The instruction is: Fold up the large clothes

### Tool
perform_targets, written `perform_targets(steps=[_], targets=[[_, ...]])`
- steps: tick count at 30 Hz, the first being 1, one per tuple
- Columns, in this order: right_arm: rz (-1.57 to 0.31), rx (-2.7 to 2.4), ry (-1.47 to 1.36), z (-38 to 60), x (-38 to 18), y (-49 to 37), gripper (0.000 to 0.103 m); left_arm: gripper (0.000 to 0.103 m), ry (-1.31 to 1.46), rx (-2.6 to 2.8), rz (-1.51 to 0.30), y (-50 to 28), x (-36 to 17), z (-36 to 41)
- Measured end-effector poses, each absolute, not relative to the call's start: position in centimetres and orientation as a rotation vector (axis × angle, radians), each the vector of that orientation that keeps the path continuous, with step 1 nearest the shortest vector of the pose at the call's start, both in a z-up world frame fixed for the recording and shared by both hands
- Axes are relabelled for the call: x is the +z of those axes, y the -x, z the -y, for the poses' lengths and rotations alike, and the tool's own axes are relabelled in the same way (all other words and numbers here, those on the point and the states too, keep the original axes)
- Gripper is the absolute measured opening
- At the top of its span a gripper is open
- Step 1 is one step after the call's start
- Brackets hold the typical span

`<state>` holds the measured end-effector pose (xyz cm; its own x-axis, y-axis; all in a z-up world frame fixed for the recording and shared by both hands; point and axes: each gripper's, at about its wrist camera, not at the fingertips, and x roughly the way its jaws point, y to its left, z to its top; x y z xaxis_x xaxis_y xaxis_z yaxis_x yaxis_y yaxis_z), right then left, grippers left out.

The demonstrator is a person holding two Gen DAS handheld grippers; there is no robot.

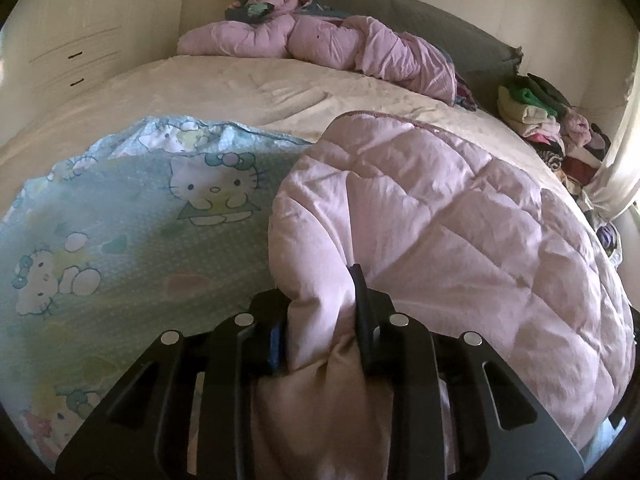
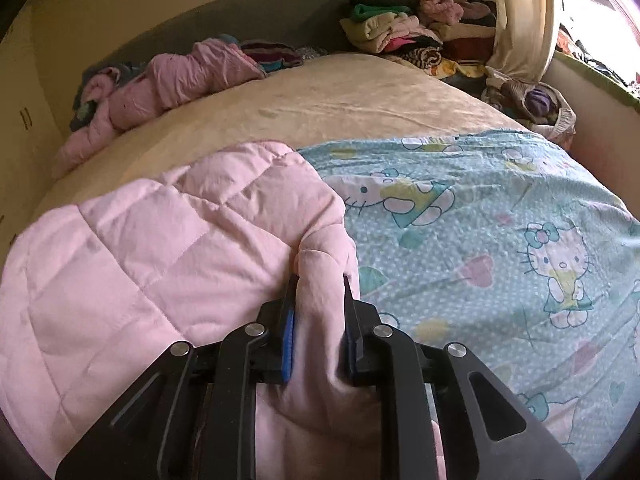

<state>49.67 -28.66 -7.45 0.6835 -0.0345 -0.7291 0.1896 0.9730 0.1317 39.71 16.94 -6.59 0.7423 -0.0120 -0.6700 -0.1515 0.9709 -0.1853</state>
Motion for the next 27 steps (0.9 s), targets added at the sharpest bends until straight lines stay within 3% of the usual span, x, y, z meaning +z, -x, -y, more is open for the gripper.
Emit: perform_targets(steps=[6, 8, 9, 10, 13, 16, 21, 24, 27], targets=[[-0.859, -0.16, -0.136, 28.0, -6.5, -49.3, 0.026, 0.025, 0.189, 0.11, -0.727, -39.5, -6.4, -16.6], [-0.864, -0.176, -0.15, 28.2, -5.7, -48.9, 0.038, 0.026, 0.196, 0.113, -0.728, -39.3, -6.3, -16.8], [-0.856, -0.173, -0.172, 28.4, -5.2, -48.5, 0.052, 0.029, 0.196, 0.115, -0.731, -39.2, -6.1, -16.8], [-0.841, -0.163, -0.196, 28.5, -4.6, -47.9, 0.059, 0.032, 0.196, 0.115, -0.734, -39.2, -6.0, -16.8], [-0.789, -0.126, -0.205, 28.0, -2.8, -46.2, 0.072, 0.04, 0.2, 0.115, -0.733, -38.8, -5.4, -16.9], [-0.748, -0.079, -0.168, 26.8, -1.2, -44.7, 0.072, 0.058, 0.189, 0.124, -0.72, -38.3, -4.7, -16.7], [-0.714, 0.027, -0.179, 24.9, 0.8, -42.8, 0.072, 0.065, 0.177, 0.119, -0.689, -37.2, -2.9, -15.9], [-0.725, 0.088, -0.199, 23.5, 1.3, -42.1, 0.072, 0.089, 0.17, 0.116, -0.669, -36.3, -1.8, -15.3], [-0.75, 0.151, -0.205, 21.7, 1.4, -41.5, 0.072, 0.09, 0.16, 0.097, -0.665, -35.6, -0.9, -14.3]])
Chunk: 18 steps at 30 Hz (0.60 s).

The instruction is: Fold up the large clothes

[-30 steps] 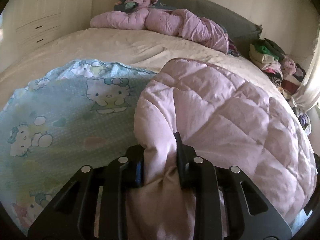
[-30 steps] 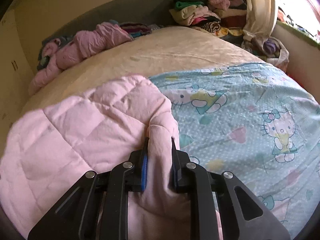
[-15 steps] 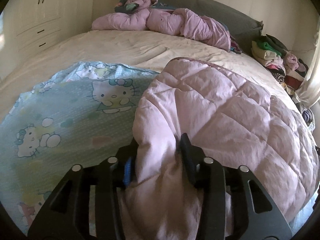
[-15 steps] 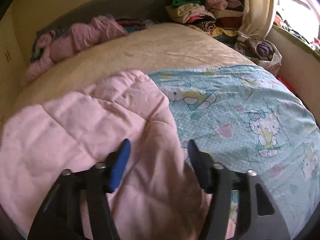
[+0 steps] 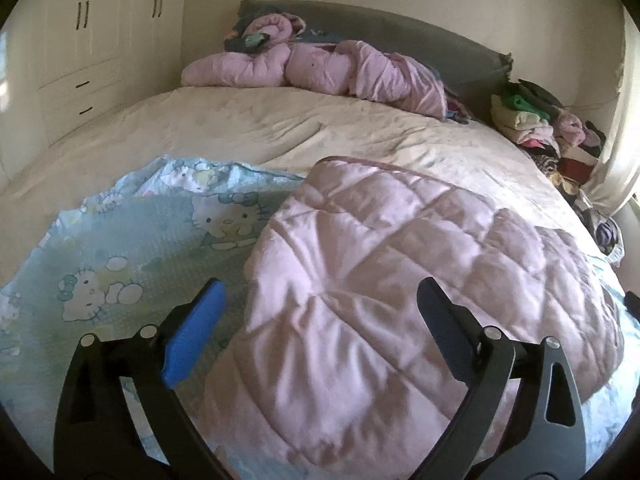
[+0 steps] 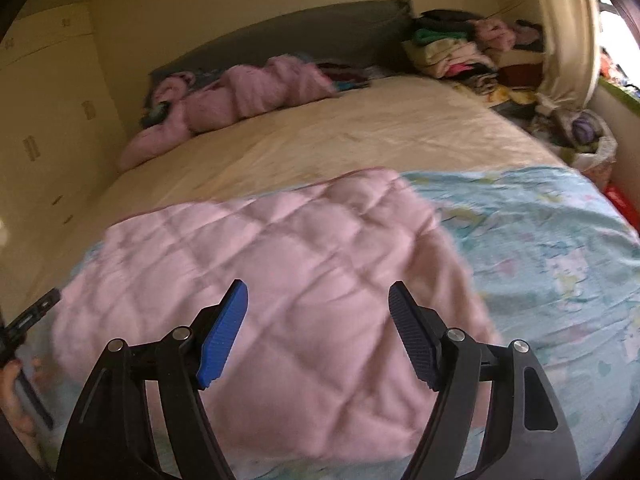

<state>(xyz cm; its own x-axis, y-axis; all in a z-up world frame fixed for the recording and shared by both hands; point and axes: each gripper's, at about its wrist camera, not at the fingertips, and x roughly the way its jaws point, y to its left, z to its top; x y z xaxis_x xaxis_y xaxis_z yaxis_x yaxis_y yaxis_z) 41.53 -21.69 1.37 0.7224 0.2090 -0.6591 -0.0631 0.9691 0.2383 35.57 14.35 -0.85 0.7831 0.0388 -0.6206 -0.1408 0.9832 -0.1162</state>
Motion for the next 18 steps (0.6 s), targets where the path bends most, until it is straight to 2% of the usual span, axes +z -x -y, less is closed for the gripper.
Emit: perform_targets(steps=[3, 5, 6, 11, 14, 18], targets=[[-0.758, 0.213, -0.183, 19.2, 1.3, -40.8, 0.072, 0.092, 0.135, 0.073, -0.667, -34.7, -0.4, -12.9], [-0.756, 0.238, -0.159, 17.7, 1.2, -40.4, 0.091, 0.093, 0.117, 0.046, -0.675, -34.2, -0.4, -11.7], [-0.739, 0.249, -0.143, 16.8, 1.3, -40.2, 0.096, 0.093, 0.104, 0.035, -0.681, -33.9, -0.5, -11.0], [-0.748, 0.289, -0.049, 13.2, 0.6, -40.7, 0.096, 0.093, -0.019, 0.003, -0.771, -33.7, -3.4, -7.3], [-0.864, 0.244, 0.019, 11.2, -1.6, -42.6, 0.097, 0.093, -0.053, 0.025, -0.82, -34.3, -5.8, -6.6], [-0.943, 0.208, 0.07, 10.0, -3.7, -44.1, 0.099, 0.095, -0.031, 0.008, -0.833, -34.6, -6.4, -7.0]])
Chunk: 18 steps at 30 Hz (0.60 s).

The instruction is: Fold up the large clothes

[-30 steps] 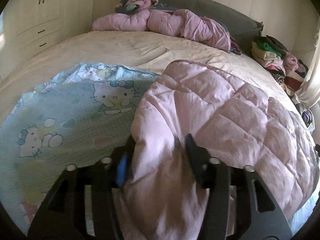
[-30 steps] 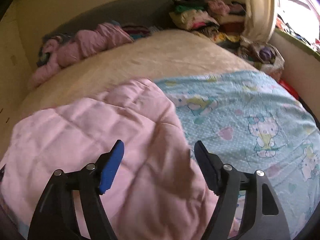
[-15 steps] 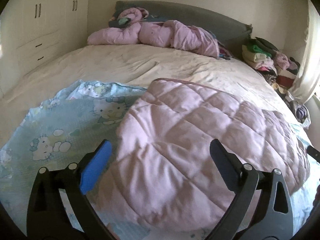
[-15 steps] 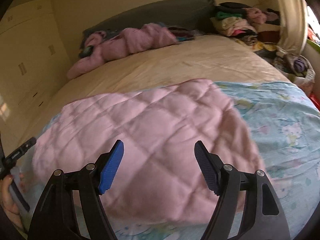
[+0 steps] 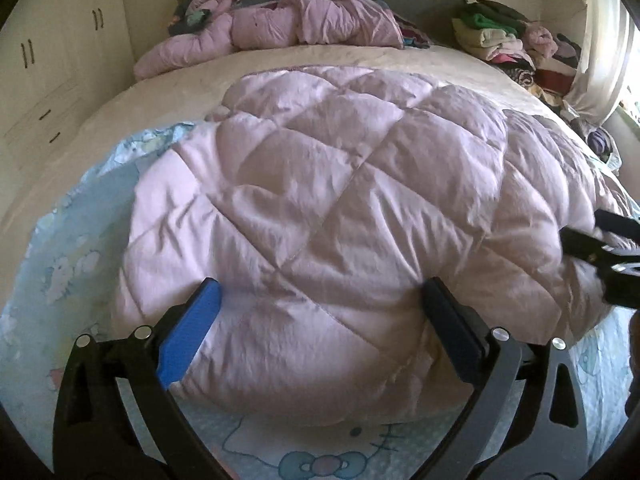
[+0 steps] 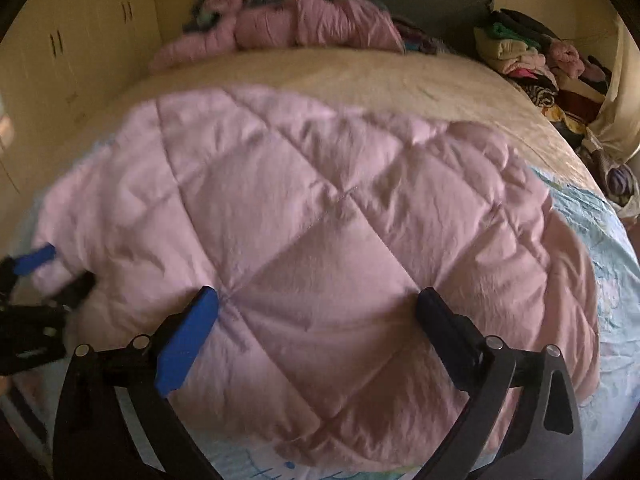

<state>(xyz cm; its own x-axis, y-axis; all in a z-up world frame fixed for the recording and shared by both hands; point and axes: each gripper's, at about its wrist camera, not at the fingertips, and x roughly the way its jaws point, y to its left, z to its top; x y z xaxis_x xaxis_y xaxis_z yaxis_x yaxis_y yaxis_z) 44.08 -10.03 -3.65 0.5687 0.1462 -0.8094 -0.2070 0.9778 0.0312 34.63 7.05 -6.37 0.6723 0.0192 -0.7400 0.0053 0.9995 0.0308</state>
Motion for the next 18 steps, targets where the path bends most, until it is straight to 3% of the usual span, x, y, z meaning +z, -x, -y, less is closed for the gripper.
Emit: perform_targets(steps=[9, 18], targets=[[-0.925, 0.2, 0.027, 10.1, -5.2, -44.3, 0.099, 0.095, -0.001, -0.018, -0.818, -34.7, -7.3, -7.7], [-0.838, 0.237, -0.108, 13.8, -1.6, -39.6, 0.099, 0.094, 0.038, -0.014, -0.769, -32.5, -4.4, -8.8]])
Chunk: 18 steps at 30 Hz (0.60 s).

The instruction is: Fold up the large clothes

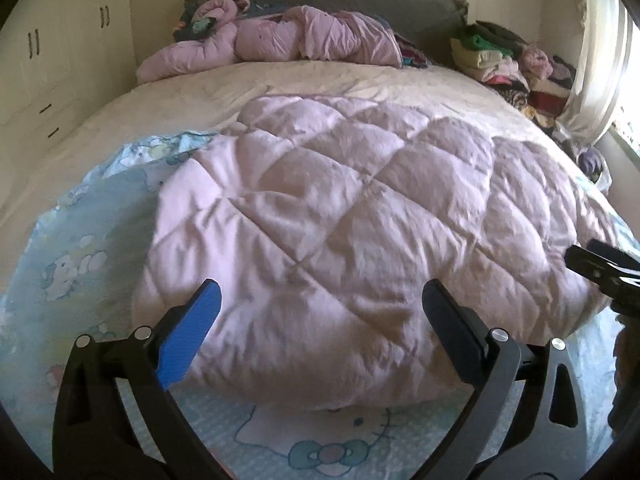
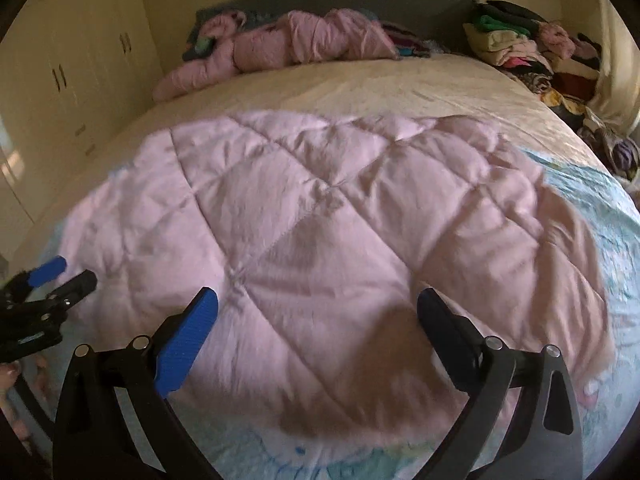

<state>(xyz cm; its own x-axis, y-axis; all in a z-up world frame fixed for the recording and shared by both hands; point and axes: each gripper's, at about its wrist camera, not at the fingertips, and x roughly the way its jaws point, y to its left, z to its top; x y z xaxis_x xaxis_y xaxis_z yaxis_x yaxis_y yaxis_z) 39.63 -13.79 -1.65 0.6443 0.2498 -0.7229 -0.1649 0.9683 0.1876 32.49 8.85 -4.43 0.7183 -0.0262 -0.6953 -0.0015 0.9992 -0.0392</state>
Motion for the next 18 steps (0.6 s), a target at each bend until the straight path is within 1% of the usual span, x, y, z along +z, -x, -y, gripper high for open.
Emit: perform_targets(steps=[4, 9, 18], targets=[[-0.837, 0.238, -0.196, 15.8, -0.4, -38.0, 0.099, 0.094, 0.059, 0.013, -0.742, -31.7, -3.4, -10.0], [-0.825, 0.205, -0.227, 18.3, 0.6, -36.4, 0.099, 0.094, 0.036, 0.064, -0.712, -30.8, -2.2, -11.0], [-0.808, 0.139, -0.268, 22.2, 1.2, -34.7, 0.099, 0.094, 0.083, 0.11, -0.712, -30.2, -1.6, -13.7]])
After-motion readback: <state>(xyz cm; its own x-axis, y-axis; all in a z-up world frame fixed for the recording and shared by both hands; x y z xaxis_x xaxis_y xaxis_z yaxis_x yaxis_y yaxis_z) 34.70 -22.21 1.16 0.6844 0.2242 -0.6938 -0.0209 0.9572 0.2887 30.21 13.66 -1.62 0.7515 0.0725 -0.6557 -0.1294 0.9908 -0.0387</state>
